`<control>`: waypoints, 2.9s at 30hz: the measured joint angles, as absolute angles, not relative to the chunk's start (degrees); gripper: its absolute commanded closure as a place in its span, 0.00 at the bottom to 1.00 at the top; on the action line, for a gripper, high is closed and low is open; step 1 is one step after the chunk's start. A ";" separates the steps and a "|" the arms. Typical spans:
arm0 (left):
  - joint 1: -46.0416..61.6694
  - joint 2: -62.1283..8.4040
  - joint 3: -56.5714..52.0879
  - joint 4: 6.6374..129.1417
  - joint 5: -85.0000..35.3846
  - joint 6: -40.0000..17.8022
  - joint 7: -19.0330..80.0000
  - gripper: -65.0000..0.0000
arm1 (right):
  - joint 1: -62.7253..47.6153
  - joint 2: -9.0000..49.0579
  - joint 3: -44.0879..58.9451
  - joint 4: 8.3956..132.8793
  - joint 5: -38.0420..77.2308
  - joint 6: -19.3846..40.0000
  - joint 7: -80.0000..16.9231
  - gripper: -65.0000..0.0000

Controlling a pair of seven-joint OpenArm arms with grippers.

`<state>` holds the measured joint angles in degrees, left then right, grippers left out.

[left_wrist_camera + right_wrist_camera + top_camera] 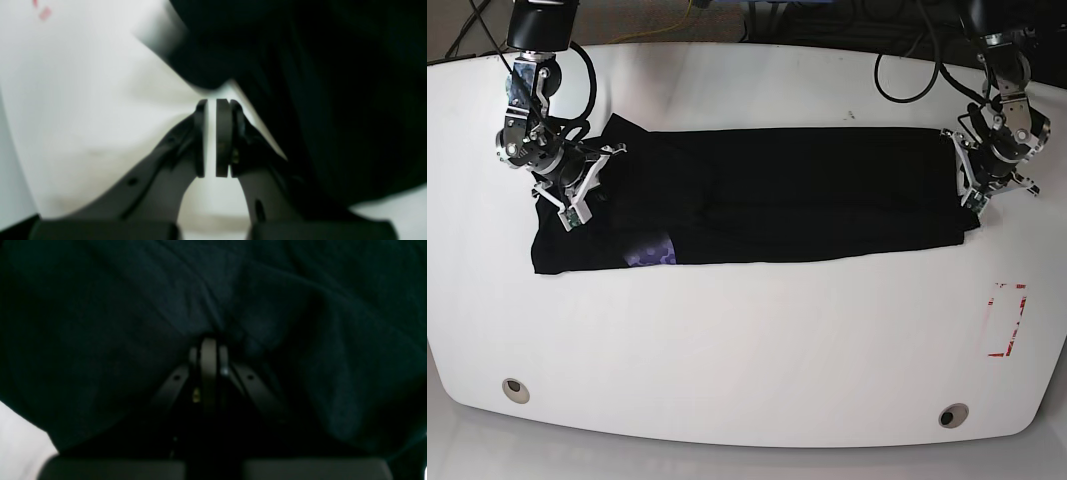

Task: Layout the t-shirt on the table in an organized manner, then fold the t-shirt properly
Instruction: 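Adjust the shirt side edge with the left gripper, smoothing it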

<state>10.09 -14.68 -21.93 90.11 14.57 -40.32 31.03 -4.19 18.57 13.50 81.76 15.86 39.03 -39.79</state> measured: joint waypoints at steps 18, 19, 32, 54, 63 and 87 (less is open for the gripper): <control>12.82 -13.76 -26.55 99.31 11.07 -40.36 30.83 0.87 | -4.25 18.57 13.50 81.76 15.86 39.03 -39.66 1.00; 12.10 -13.74 -26.65 99.39 11.09 -40.40 31.00 0.80 | -4.25 18.57 13.50 81.76 15.86 39.03 -39.66 1.00; 3.01 -10.48 -31.90 99.26 6.39 -40.36 38.17 0.24 | -4.25 18.57 13.50 81.76 15.86 39.00 -39.64 1.00; 0.34 -9.78 -29.34 88.73 1.19 -40.16 38.59 0.23 | -4.36 18.57 13.50 81.76 15.90 39.03 -39.51 1.00; -0.36 -9.91 -29.34 87.81 1.19 -40.12 38.24 0.23 | -4.38 18.57 13.50 81.76 15.88 39.00 -39.42 1.00; -0.32 -9.89 -29.30 84.73 1.23 -40.12 38.17 0.73 | -4.38 18.57 13.50 81.76 15.88 39.00 -39.42 1.00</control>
